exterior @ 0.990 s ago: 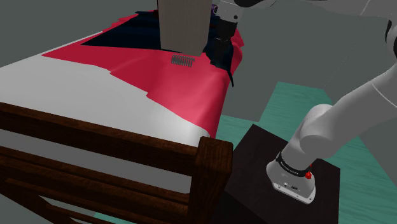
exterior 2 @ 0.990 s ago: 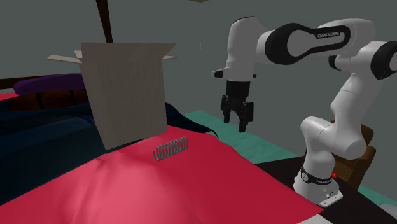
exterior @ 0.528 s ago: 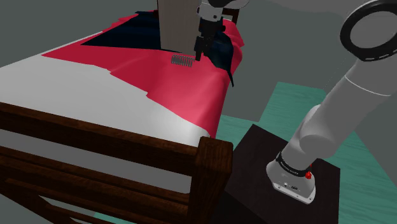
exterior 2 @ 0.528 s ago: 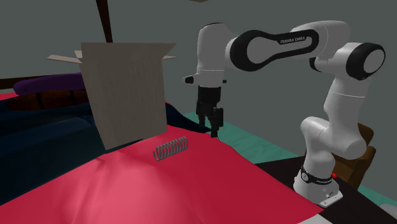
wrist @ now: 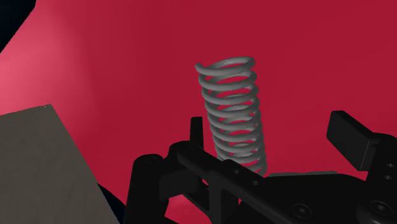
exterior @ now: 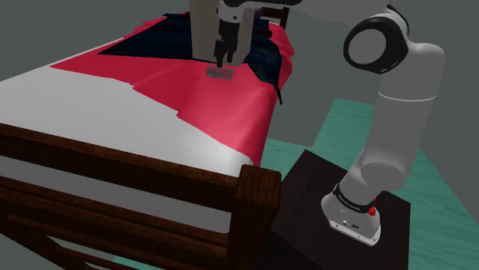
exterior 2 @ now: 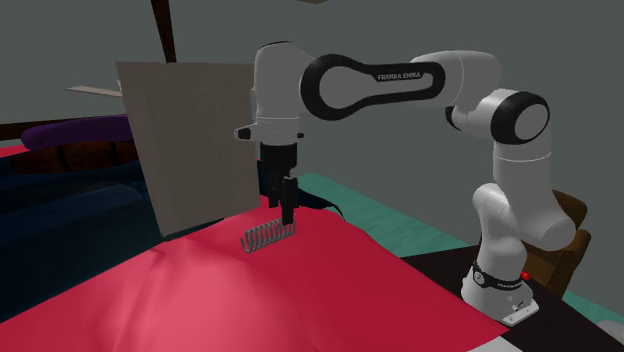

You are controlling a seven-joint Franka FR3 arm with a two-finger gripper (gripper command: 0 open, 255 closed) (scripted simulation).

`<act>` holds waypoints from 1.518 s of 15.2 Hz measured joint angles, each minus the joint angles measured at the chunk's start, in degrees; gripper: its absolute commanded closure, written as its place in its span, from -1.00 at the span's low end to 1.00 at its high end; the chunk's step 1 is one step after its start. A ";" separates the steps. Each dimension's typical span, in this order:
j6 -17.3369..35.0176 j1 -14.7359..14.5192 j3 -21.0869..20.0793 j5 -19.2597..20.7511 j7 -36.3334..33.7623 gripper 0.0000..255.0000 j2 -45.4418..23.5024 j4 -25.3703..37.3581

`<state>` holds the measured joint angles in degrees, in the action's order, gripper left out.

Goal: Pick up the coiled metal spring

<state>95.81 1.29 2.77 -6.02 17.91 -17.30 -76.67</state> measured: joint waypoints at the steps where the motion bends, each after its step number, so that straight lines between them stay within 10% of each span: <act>1: -0.83 0.13 -0.05 -0.02 0.31 -1.00 -2.48 3.29; 10: 3.03 0.25 -0.06 -0.13 0.97 -1.00 -5.74 2.38; 11: 3.47 0.22 -0.07 -0.13 0.98 1.00 -5.50 1.69; 23: 2.83 0.26 -0.05 -0.12 0.96 1.00 -5.42 2.30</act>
<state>98.63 1.55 2.72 -6.14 18.87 -22.72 -74.37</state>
